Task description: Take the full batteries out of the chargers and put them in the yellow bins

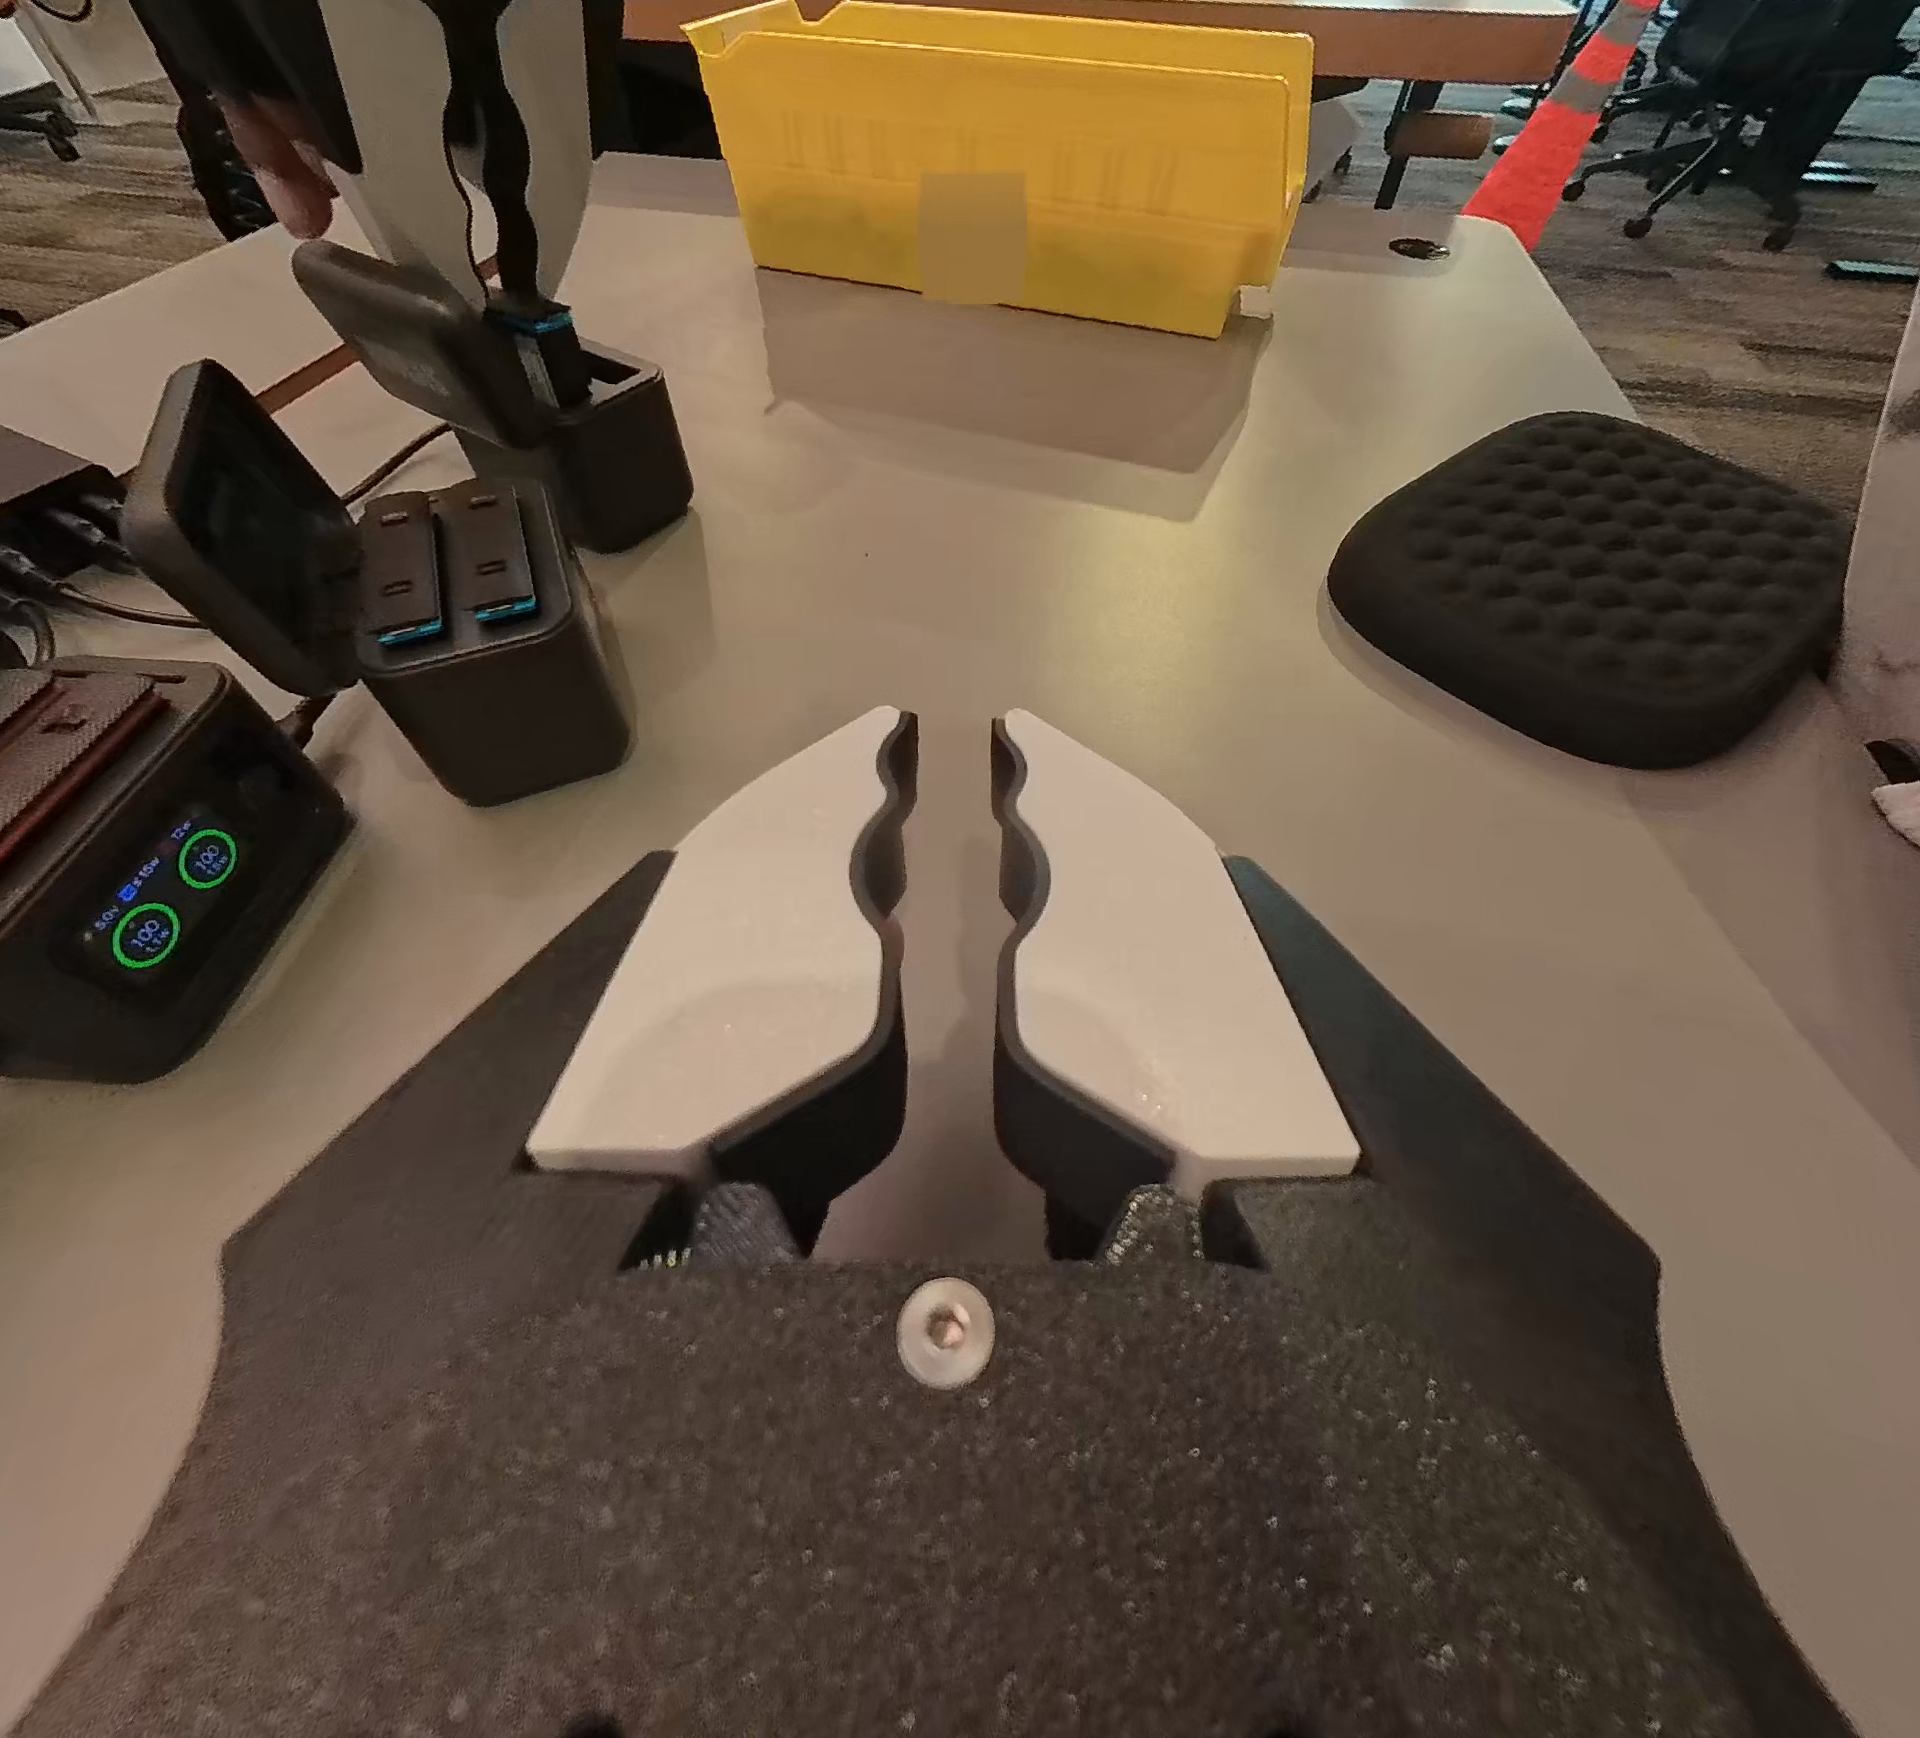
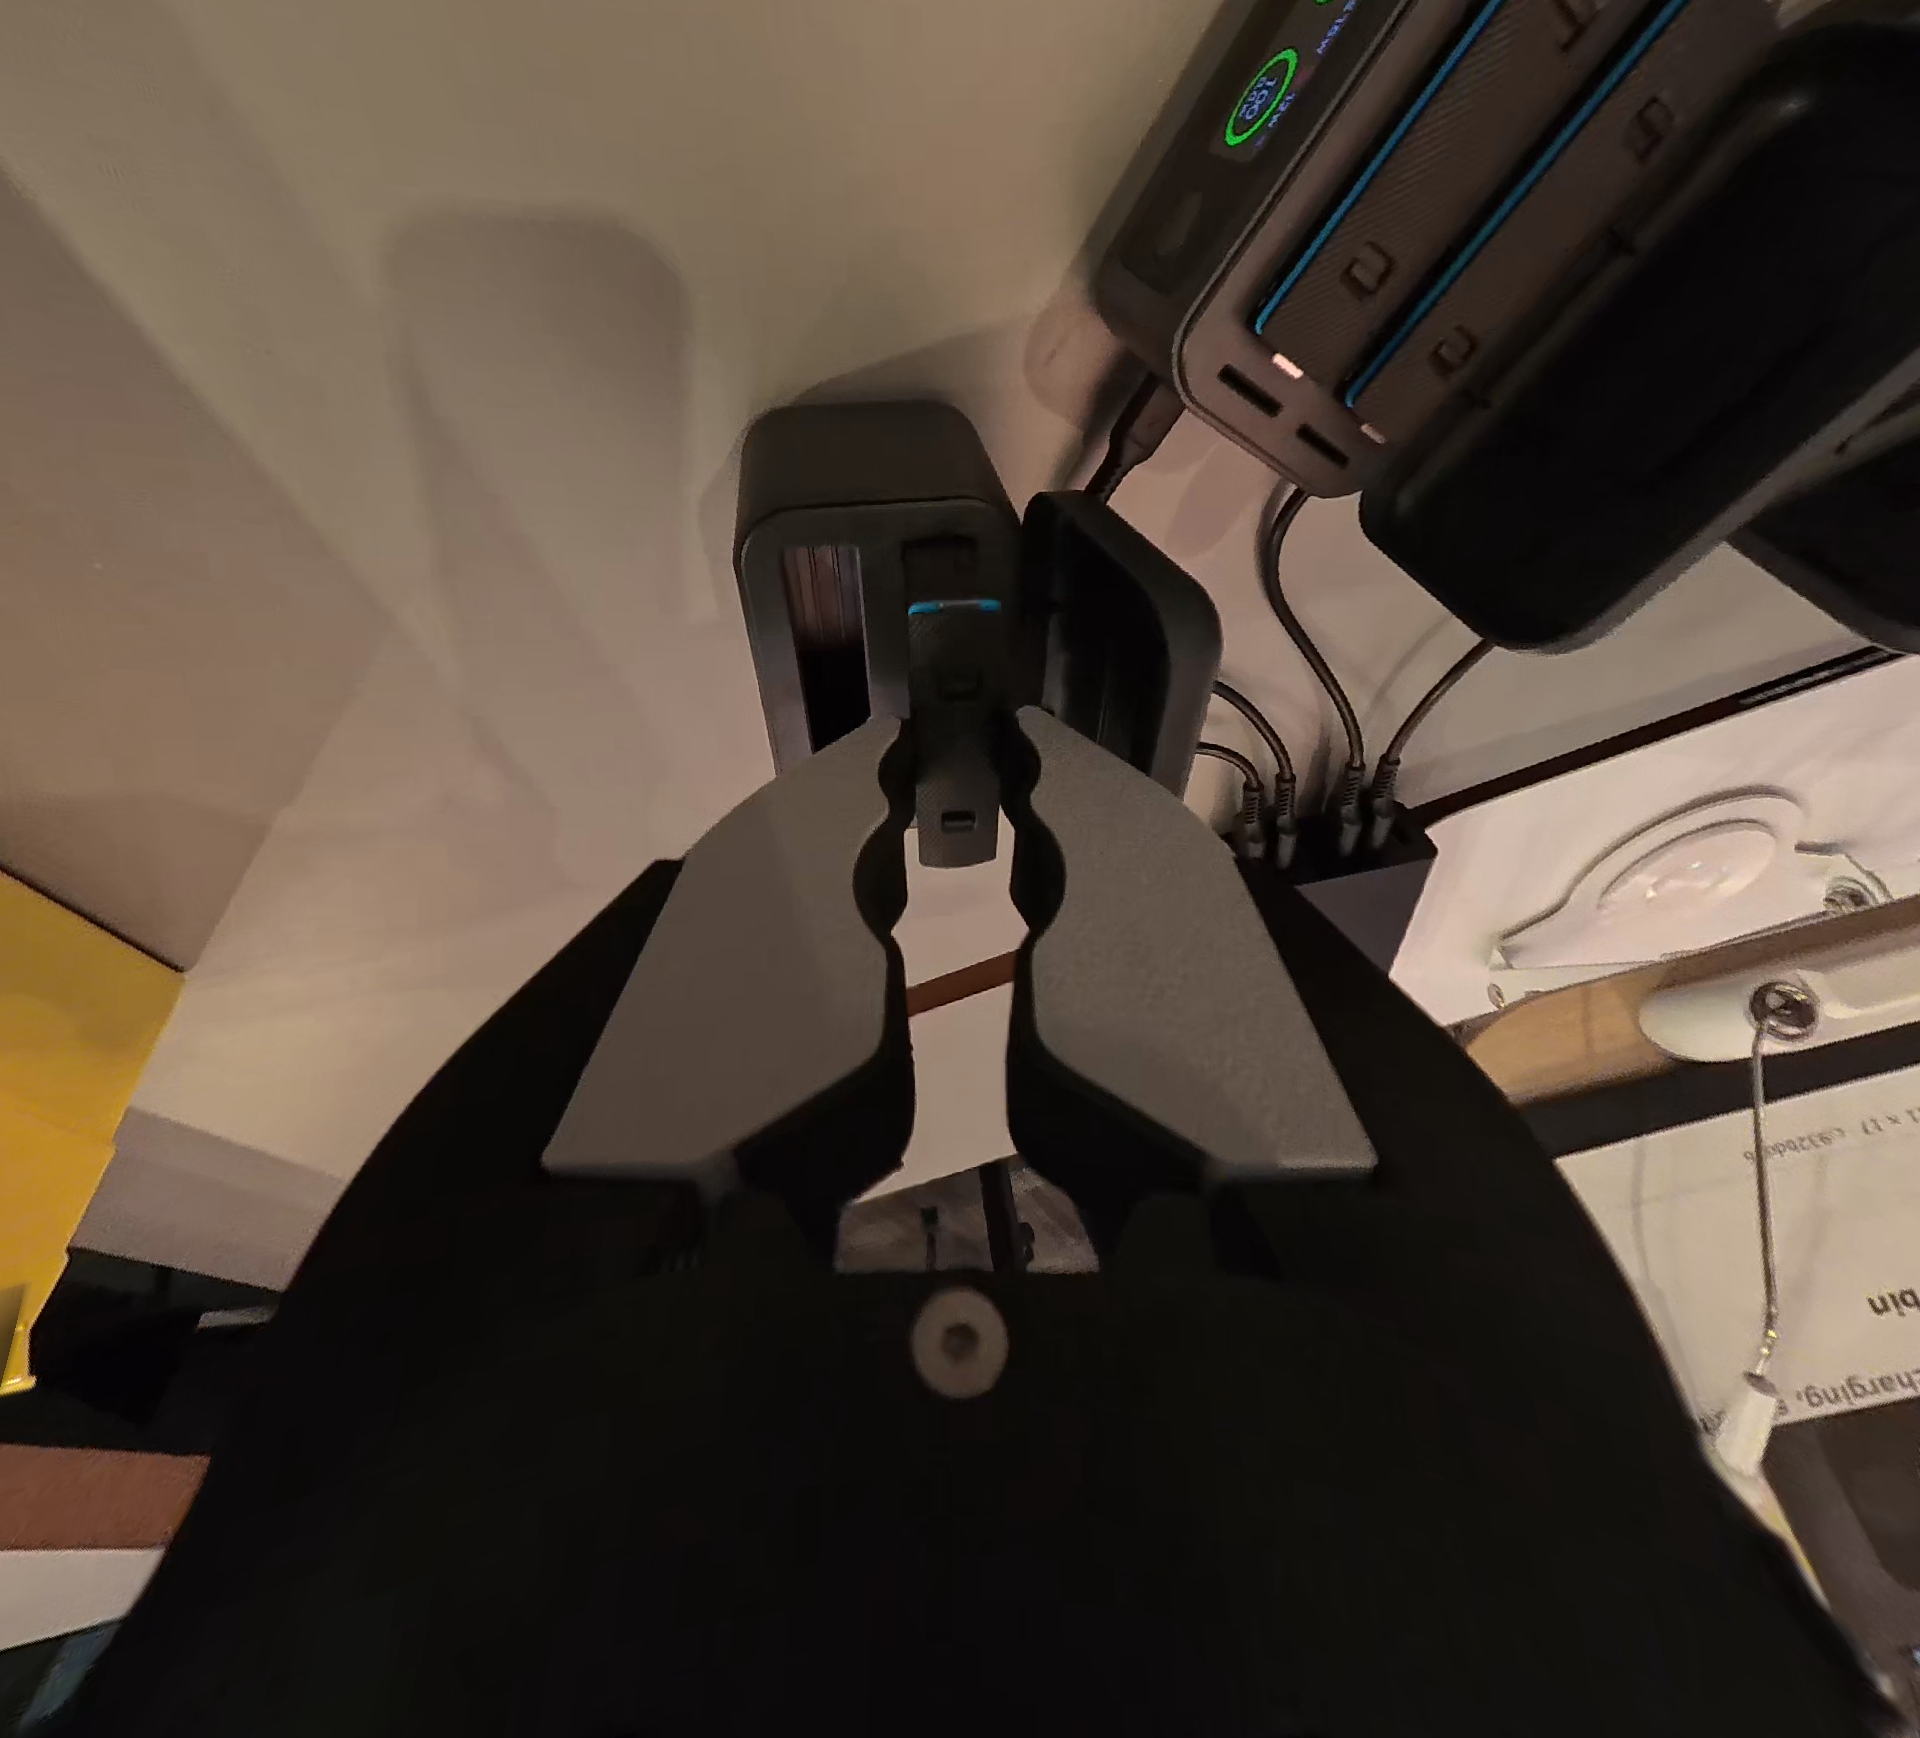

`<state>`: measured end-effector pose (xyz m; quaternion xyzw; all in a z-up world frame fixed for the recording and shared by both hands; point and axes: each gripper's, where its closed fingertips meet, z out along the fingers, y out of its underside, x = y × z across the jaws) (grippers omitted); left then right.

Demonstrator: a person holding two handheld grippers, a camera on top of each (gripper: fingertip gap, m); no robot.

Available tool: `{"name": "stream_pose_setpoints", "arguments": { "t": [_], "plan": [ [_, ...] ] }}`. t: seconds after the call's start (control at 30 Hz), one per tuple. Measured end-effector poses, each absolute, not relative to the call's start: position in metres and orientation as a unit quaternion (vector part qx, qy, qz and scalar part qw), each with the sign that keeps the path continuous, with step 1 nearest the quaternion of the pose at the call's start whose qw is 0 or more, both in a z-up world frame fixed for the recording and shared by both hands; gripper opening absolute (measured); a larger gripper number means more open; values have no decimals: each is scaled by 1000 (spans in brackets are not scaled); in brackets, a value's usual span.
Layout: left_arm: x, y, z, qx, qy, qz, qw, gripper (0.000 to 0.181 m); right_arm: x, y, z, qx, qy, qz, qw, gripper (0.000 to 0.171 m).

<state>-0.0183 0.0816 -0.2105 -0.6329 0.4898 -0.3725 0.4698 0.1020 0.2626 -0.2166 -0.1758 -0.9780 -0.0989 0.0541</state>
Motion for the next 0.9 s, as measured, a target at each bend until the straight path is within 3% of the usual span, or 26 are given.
{"name": "stream_pose_setpoints", "arguments": {
  "t": [0.57, 0.9],
  "plan": [
    [-17, 79, -212, -630, 499, -370, 466, 12, 98, 262, -215, -265, -958, -79, 77, 22],
    [-17, 77, -213, -627, 506, -368, 465, 11, 102, 258, -208, -382, -917, -12, 115, 11]
  ]
}}
